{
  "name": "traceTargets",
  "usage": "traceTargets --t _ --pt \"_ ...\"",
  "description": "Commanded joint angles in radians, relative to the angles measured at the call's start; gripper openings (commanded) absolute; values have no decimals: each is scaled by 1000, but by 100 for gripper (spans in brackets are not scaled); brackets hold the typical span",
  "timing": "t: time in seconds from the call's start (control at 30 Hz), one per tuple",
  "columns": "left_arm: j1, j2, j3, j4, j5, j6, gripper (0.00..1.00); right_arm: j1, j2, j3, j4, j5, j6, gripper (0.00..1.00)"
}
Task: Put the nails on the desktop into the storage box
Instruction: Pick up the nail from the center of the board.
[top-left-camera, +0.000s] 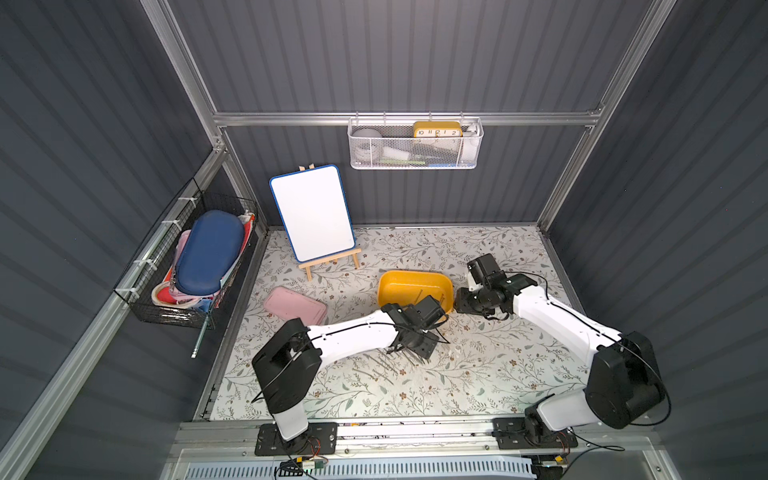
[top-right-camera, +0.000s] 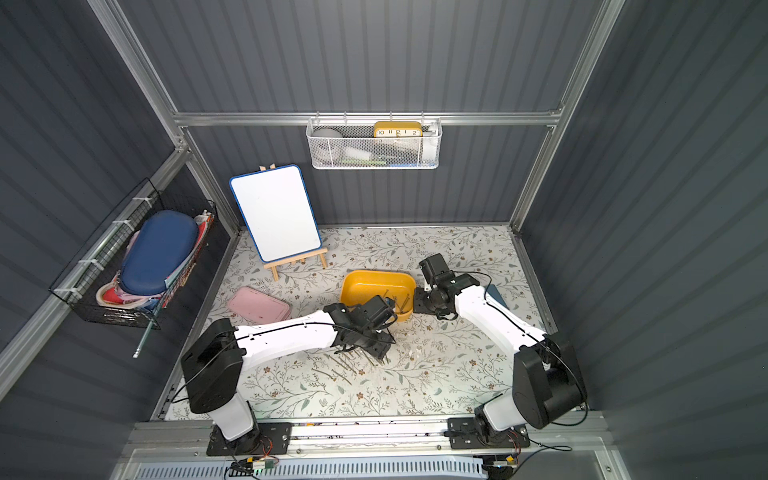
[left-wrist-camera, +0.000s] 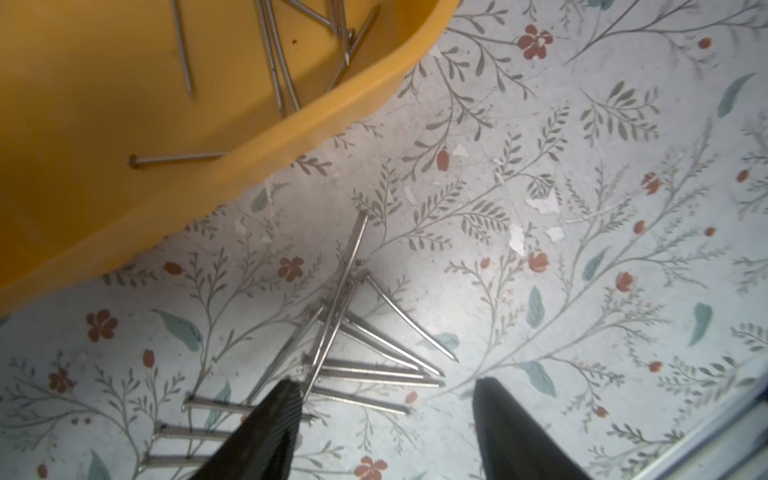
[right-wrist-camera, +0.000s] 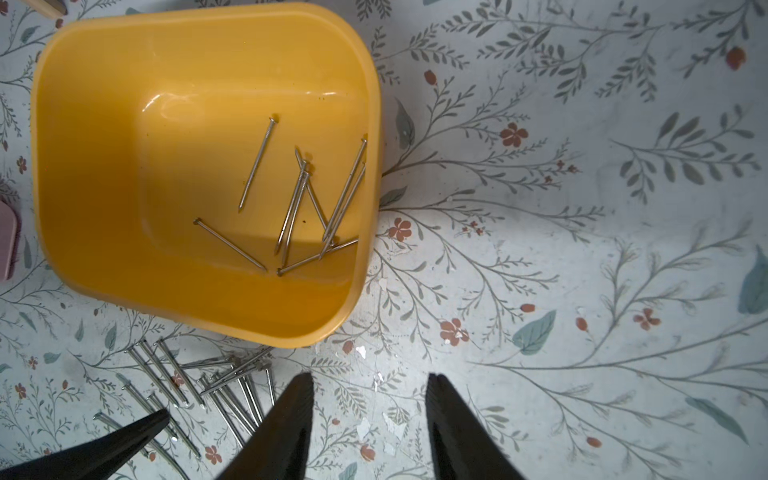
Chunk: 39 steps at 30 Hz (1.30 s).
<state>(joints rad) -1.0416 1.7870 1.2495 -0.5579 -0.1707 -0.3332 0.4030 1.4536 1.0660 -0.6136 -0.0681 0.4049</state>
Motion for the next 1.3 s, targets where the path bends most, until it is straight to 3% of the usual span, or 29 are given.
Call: traceTargets --t 0.0,0.13,0.63,1.27 --pt "-1 68 46 -34 -73 30 62 -16 -32 -10 9 -13 -23 48" --pt "-1 138 116 -55 -108 53 53 -26 -34 -24 9 -15 -34 48" --pt "2 267 171 -42 -118 97 47 -39 -49 -77 34 -20 -54 47" --pt "11 344 191 -47 -82 141 7 -41 -58 -84 39 -26 -60 46"
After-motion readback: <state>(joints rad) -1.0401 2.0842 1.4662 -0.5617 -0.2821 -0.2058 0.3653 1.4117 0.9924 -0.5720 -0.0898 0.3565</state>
